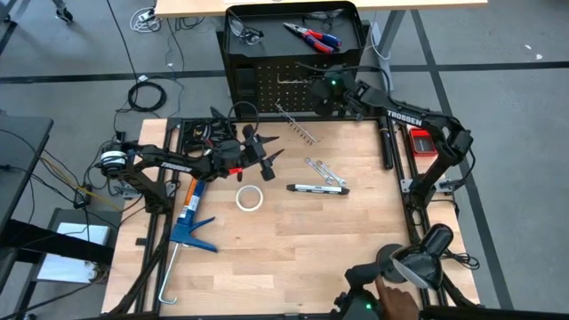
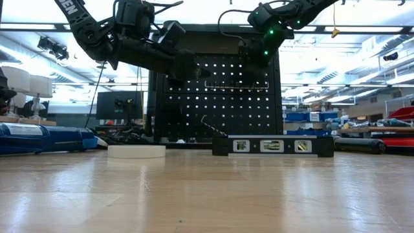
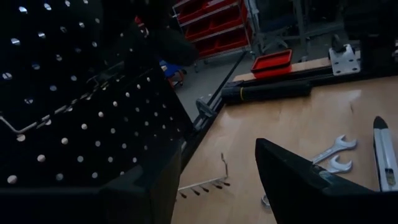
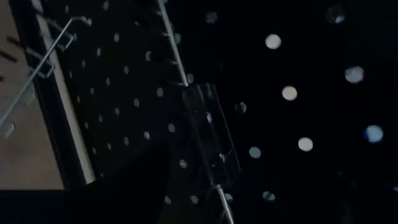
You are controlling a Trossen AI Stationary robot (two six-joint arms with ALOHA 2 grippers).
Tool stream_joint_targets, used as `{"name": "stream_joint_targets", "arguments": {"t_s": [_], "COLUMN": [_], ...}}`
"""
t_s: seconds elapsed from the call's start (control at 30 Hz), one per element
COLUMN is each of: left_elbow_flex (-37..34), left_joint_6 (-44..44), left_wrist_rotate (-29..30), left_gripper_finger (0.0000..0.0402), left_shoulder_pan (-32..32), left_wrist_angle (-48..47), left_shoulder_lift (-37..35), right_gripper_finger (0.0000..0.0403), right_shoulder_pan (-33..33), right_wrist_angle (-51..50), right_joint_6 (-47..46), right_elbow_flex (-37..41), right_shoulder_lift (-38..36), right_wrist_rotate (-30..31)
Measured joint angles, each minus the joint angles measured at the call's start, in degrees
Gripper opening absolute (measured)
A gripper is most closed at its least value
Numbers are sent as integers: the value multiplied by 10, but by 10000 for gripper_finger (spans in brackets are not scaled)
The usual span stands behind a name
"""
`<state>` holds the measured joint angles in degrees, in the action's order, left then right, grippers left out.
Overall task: Hang tools onto peg board
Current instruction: Unhang the utility knife from the peg board
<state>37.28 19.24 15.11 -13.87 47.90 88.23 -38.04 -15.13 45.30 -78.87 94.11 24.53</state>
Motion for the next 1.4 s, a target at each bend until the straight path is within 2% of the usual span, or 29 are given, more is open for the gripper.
{"name": "stream_joint_targets", "arguments": {"t_s": [0.33, 1.2, 1.4], "left_elbow_flex": [0, 0, 0], "left_joint_6": [18, 22, 22], "left_wrist_rotate": [1, 12, 12], "left_gripper_finger": [211, 211, 211], "left_shoulder_pan": [0, 0, 0], "left_wrist_angle": [3, 16, 15], "left_shoulder_lift": [0, 0, 0], "right_gripper_finger": [258, 196, 188], "right_shoulder_pan": [0, -16, -9], "right_wrist_angle": [0, 9, 57], "right_joint_6": [120, 145, 160], "right_elbow_flex": [20, 20, 20], "right_shoulder_lift": [0, 18, 54], "right_wrist_rotate": [2, 30, 103]}}
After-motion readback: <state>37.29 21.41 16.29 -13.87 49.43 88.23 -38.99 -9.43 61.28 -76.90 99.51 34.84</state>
